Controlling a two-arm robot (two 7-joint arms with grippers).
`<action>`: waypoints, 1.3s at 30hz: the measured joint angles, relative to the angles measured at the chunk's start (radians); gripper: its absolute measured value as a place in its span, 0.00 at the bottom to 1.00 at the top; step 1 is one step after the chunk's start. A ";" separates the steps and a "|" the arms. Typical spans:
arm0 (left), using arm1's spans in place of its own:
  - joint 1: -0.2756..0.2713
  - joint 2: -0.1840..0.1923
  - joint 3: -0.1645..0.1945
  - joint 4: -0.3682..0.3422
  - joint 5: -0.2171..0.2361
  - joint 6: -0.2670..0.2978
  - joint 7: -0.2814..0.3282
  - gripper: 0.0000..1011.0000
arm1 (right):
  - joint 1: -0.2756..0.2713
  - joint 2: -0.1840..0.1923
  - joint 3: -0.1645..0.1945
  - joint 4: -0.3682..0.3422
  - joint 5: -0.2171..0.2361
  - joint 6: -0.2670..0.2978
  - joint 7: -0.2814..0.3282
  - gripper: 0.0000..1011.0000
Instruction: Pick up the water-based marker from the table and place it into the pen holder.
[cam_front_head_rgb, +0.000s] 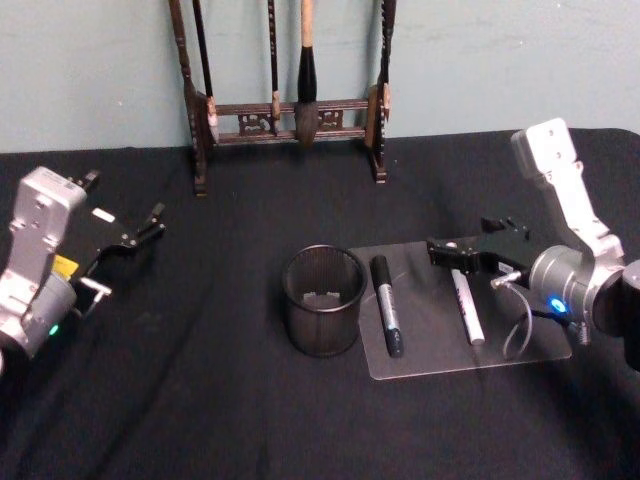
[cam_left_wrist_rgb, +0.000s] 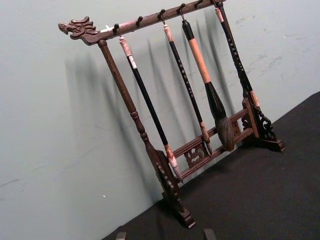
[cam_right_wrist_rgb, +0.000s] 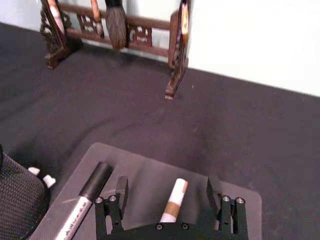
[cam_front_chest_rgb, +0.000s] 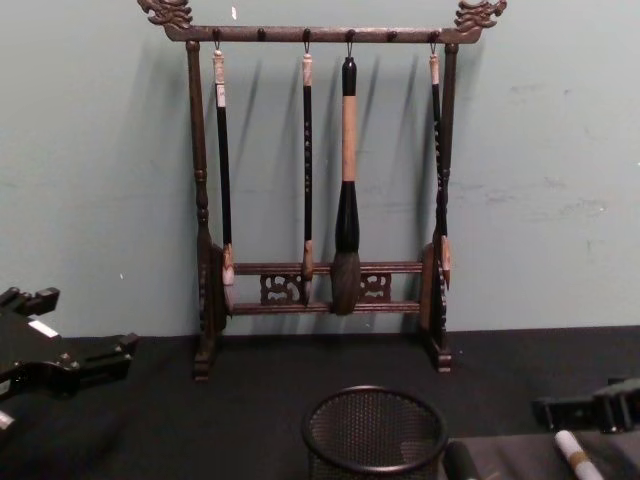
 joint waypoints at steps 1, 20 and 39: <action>0.000 0.000 0.000 0.000 0.000 0.000 0.000 0.99 | 0.001 -0.003 -0.001 0.002 -0.003 0.006 -0.002 0.99; 0.000 0.000 0.000 0.000 0.000 0.000 0.000 0.99 | -0.003 -0.050 0.013 0.045 -0.038 0.093 -0.008 0.99; 0.000 0.000 0.000 0.000 0.000 0.000 0.000 0.99 | -0.024 -0.073 0.043 0.052 -0.065 0.115 0.013 0.99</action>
